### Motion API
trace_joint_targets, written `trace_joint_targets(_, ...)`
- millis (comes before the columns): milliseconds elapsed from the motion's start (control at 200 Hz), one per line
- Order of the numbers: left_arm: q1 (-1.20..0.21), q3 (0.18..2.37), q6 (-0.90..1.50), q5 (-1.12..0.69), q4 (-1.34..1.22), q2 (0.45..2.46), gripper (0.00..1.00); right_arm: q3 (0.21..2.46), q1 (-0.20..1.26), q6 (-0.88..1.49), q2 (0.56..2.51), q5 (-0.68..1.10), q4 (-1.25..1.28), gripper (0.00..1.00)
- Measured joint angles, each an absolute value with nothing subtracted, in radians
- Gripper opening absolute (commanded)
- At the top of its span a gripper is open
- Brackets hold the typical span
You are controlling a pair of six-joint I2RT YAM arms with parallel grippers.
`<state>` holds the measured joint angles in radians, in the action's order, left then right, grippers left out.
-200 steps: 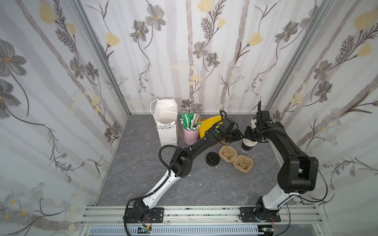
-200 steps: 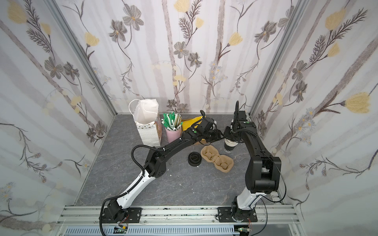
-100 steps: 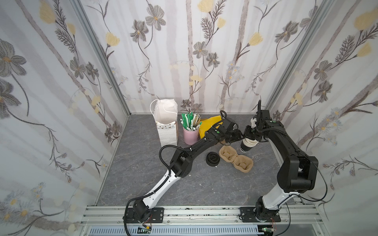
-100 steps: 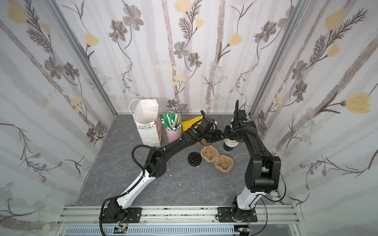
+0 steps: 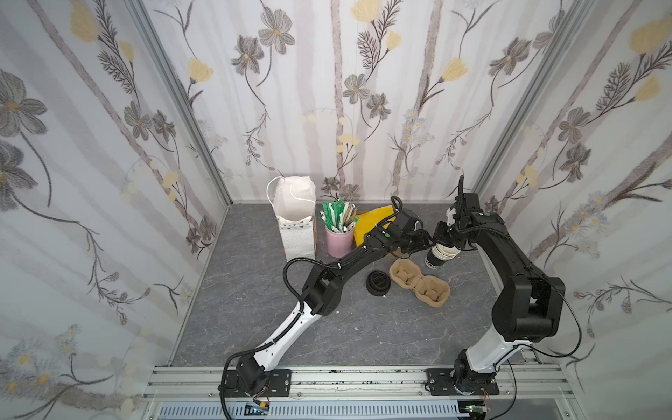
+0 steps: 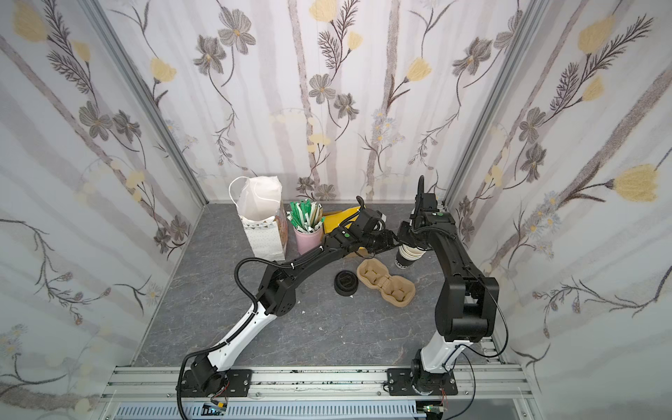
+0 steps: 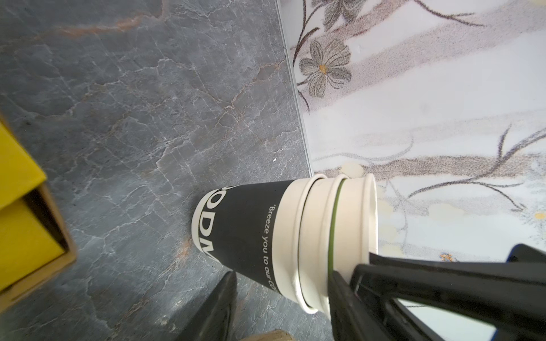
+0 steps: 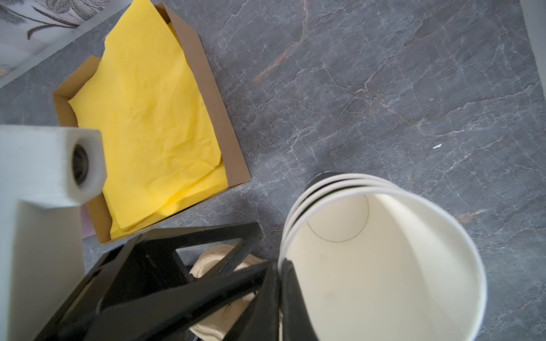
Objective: Pack a coffee takeout order
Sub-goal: Separate the coffee cup.
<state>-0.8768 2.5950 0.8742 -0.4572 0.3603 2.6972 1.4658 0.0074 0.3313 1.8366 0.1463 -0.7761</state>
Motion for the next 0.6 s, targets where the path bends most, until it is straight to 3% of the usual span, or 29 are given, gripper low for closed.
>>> trace_joint_targets(600, -0.871, 2.578, 0.901, -0.438, 0.357, 2.7, 0.51, 1.565, 0.039, 0.323, 1.837, 0.083, -0.841, 0.0)
